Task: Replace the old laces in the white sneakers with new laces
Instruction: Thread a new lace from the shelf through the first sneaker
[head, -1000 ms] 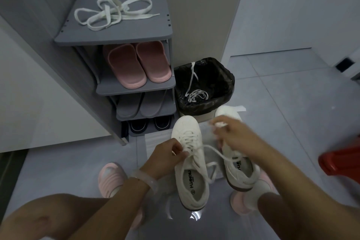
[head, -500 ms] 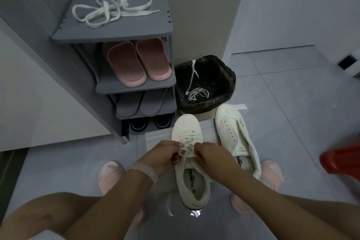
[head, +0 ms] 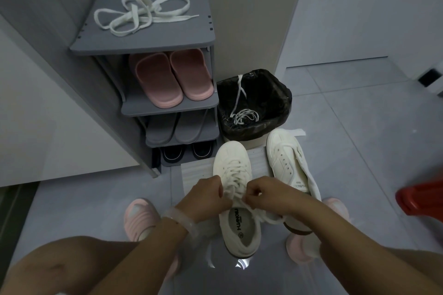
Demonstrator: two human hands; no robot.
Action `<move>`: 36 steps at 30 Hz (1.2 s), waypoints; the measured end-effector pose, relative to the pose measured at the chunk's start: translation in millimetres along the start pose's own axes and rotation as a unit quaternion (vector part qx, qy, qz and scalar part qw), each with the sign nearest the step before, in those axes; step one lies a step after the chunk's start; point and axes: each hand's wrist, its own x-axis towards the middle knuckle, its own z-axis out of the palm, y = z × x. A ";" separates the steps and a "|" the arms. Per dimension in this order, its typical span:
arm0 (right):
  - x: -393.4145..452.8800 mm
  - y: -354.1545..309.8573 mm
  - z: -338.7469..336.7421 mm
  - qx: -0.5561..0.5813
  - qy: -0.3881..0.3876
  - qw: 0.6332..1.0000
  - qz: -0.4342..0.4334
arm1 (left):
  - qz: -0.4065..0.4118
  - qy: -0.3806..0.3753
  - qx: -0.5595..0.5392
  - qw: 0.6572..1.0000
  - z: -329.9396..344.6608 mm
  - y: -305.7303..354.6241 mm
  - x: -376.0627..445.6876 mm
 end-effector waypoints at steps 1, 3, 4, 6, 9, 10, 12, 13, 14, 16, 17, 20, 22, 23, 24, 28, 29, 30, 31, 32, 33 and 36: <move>-1.5 -0.7 -0.7 0.002 -0.002 1.000 0.004 | -0.006 0.000 -0.013 1.000 -0.1 -0.6 0.1; -5.3 -2.7 -5.8 0.017 -0.016 1.000 0.015 | -0.020 -0.008 -0.049 0.999 -1.1 -0.7 1.3; -7.3 -3.5 -9.1 0.027 -0.030 0.999 0.019 | -0.026 -0.009 -0.058 0.998 -1.6 -0.4 1.0; -11.9 -5.5 -15.1 0.039 -0.068 0.997 0.027 | -0.032 -0.009 -0.058 0.998 -1.9 -0.1 0.5; -16.9 -6.8 -18.4 0.030 -0.136 0.990 0.026 | -0.035 -0.009 -0.061 0.997 -0.3 0.5 0.9; -17.2 -6.6 -17.8 0.019 -0.154 0.988 0.022 | -0.036 -0.012 -0.062 0.997 0.0 -0.6 1.4; -14.7 -3.8 -14.5 -0.010 -0.156 0.988 0.011 | -0.026 -0.025 -0.056 0.998 -0.3 -3.2 1.6; -11.2 -0.7 -11.8 -0.033 -0.125 0.992 0.003 | -0.013 -0.028 -0.060 0.998 -0.3 -4.6 1.9; -7.3 3.5 -9.1 -0.060 -0.066 0.996 -0.005 | 0.003 -0.022 -0.068 0.997 -0.2 -5.4 2.5; -1.6 7.7 -5.9 -0.082 0.090 0.992 -0.015 | 0.036 0.015 -0.088 0.995 0.2 -4.6 4.5; -0.2 7.4 -4.2 -0.073 0.143 0.987 -0.020 | 0.047 0.036 -0.099 0.993 1.0 -4.0 5.8; 2.3 2.1 5.7 -0.088 0.145 0.985 -0.041 | 0.059 0.075 -0.116 0.989 5.2 -2.1 8.8; 5.5 2.0 15.9 -0.108 0.145 0.982 -0.051 | 0.054 0.075 -0.117 0.989 9.1 -2.2 11.0; 7.2 1.8 19.9 -0.116 0.155 0.979 -0.057 | 0.050 0.071 -0.115 0.990 10.8 -2.8 12.0; 8.5 1.5 22.5 -0.119 0.162 0.977 -0.064 | 0.045 0.066 -0.117 0.990 12.2 -3.2 13.0; 13.5 5.0 18.7 -0.025 0.163 0.985 -0.053 | -0.010 0.026 -0.203 0.979 11.6 -3.0 15.6; 13.4 7.0 16.2 0.029 0.159 0.986 -0.042 | -0.023 0.016 -0.237 0.971 10.9 -3.0 15.9; 12.8 8.7 14.1 0.082 0.152 0.984 -0.034 | -0.033 0.008 -0.270 0.962 9.9 -2.9 15.8; 12.0 10.0 12.5 0.127 0.144 0.981 -0.031 | -0.039 0.003 -0.299 0.953 9.0 -2.6 15.9; 11.4 11.1 11.7 0.160 0.137 0.977 -0.031 | -0.042 0.001 -0.319 0.947 8.0 -2.5 15.8; 11.7 12.1 11.2 0.183 0.130 0.974 -0.031 | -0.041 0.001 -0.325 0.945 6.8 -2.3 15.7; 13.7 12.9 10.0 0.195 0.121 0.973 -0.035 | -0.028 0.007 -0.313 0.949 4.6 -1.3 15.3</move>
